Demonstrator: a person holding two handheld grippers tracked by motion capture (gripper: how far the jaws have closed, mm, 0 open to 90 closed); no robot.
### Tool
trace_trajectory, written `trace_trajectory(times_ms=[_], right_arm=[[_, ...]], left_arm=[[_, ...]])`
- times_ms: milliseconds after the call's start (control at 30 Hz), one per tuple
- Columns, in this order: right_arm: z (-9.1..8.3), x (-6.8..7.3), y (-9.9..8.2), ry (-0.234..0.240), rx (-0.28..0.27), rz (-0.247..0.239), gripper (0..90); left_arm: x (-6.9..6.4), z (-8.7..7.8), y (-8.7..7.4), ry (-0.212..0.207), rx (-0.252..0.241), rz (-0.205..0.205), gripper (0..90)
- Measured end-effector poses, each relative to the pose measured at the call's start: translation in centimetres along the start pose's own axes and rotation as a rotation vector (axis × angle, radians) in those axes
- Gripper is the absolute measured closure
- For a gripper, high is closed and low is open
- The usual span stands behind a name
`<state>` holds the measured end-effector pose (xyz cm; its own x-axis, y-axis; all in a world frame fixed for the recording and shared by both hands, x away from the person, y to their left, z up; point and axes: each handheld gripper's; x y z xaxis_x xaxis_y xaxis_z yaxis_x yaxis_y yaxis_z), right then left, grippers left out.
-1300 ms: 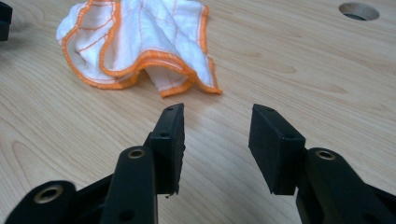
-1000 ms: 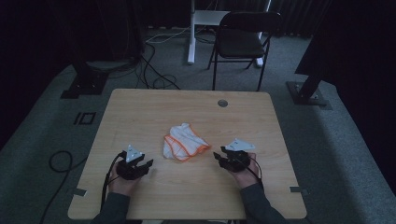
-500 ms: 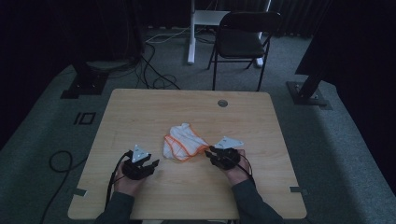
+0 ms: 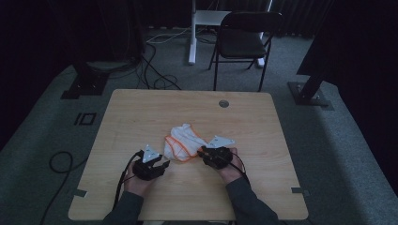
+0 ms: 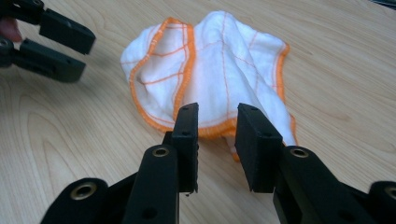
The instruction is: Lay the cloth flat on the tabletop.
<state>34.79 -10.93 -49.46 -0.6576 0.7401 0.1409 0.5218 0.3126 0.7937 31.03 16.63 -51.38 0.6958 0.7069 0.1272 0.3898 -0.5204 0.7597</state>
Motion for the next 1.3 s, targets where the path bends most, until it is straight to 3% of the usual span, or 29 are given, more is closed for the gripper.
trace_trajectory(times_ms=[167, 333, 833, 1033, 1167, 1300], right_arm=[[0.8, 0.4, 0.2, 0.014, 0.017, -0.015, 70.2], [1.4, 0.7, 0.5, 0.025, 0.025, -0.035, 70.9], [2.7, 1.1, 0.2, 0.046, 0.063, -0.07, 72.9], [3.7, 1.3, -0.1, 0.048, 0.096, -0.081, 70.3], [4.4, 1.4, -0.3, 0.042, 0.115, -0.093, 69.8], [4.9, 1.4, -0.3, 0.034, 0.138, -0.116, 83.0]], left_arm=[[-0.8, 0.7, 0.8, -0.009, 0.006, 0.02, 56.9], [-1.5, 1.6, 1.3, 0.018, 0.028, 0.051, 56.3], [-1.2, 4.0, 1.6, 0.07, 0.068, 0.001, 57.0], [-1.3, 4.7, 1.9, 0.102, 0.086, 0.011, 70.8], [-1.2, 4.6, 1.9, 0.098, 0.088, 0.018, 83.5], [-1.2, 4.1, 1.8, 0.088, 0.082, 0.023, 87.1]])
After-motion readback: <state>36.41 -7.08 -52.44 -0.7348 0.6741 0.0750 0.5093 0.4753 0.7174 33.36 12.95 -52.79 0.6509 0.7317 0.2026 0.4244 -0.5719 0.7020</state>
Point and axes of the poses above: each handheld gripper's, and its own axes: z roughly forward along the jaws, y roughly out of its top, x roughly to its left, and after that the axes turned 11 degrees about z, right-handed
